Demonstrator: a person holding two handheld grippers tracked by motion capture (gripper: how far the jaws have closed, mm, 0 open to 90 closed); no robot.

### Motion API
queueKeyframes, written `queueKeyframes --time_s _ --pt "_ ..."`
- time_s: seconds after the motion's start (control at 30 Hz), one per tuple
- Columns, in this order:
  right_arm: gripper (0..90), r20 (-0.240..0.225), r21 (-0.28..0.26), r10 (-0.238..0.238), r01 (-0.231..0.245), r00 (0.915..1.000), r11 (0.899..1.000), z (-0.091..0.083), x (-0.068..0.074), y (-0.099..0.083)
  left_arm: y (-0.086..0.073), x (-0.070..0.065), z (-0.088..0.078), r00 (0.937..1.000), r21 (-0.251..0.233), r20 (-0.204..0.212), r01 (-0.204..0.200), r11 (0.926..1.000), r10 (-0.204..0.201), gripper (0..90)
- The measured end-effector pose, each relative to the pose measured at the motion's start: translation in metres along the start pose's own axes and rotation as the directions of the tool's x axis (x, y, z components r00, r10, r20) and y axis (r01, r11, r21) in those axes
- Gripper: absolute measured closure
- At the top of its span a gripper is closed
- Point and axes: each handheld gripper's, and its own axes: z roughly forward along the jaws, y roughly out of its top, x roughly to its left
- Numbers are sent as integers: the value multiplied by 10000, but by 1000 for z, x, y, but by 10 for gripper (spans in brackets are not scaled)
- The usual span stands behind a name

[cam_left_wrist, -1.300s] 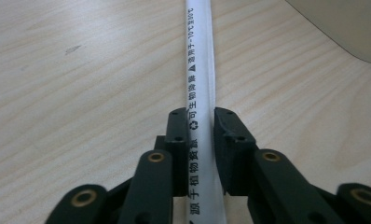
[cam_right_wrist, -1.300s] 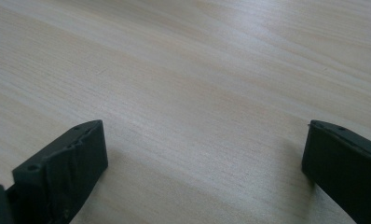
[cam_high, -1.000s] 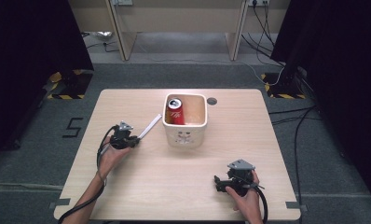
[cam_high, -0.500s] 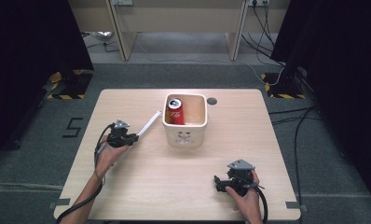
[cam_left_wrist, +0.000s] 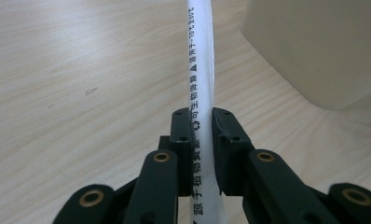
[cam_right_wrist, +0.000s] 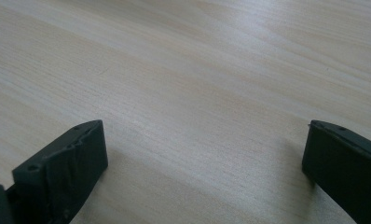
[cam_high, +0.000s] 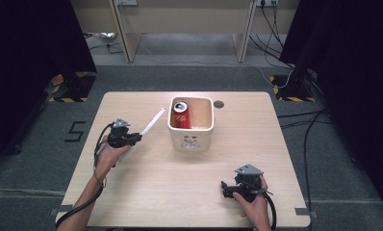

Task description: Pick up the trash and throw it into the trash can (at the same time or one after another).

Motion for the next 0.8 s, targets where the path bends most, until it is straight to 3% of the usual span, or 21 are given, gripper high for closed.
queueKeyframes --time_s 0.8 --pt "2 6 -10 -4 4 10000 10000 0 0 0 34 -2 -24 9993 -622 176 -315 9976 326 787"
